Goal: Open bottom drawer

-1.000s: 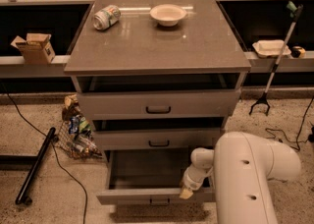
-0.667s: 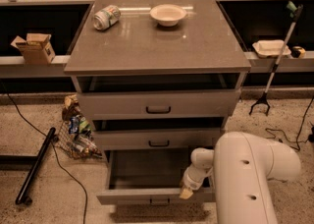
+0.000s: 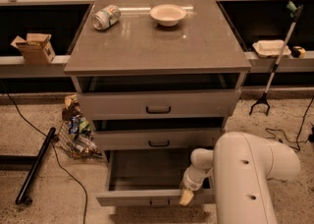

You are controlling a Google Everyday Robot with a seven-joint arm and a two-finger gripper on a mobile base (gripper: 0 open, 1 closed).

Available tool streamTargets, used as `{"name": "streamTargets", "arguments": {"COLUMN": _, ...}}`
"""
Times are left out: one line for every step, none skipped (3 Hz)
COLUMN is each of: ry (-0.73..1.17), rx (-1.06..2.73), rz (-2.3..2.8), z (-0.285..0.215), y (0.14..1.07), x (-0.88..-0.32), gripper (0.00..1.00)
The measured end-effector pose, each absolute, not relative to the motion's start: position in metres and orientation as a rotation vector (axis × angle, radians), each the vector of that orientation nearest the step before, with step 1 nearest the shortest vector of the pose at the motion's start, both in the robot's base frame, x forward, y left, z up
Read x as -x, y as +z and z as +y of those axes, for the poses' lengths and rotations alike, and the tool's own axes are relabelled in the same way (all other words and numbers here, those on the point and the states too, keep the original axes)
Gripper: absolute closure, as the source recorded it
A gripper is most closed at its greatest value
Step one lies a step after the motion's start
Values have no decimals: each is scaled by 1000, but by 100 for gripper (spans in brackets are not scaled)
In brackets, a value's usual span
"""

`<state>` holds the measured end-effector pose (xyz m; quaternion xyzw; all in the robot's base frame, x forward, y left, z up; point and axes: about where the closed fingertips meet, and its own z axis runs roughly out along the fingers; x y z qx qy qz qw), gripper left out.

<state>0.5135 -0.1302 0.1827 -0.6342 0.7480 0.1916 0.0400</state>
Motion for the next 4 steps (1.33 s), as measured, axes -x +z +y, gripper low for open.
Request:
{"name": "streamTargets", "arguments": {"ry": 587, "rx": 1943, "rz": 2292, "z": -130, "y": 183, "x": -514, "gripper": 0}}
{"name": "streamTargets", "arguments": {"ry": 587, "rx": 1943, "rz": 2292, "z": -130, "y": 183, "x": -513, "gripper": 0}}
{"name": "streamTargets", "arguments": {"ry": 566, "rx": 1918, "rz": 2243, "z": -141, "y": 203, "x": -515, "gripper": 0}}
{"name": "streamTargets", "arguments": {"ry": 557, "rx": 1886, "rz": 2165, "z": -162, "y": 248, "x": -513, "gripper": 0}}
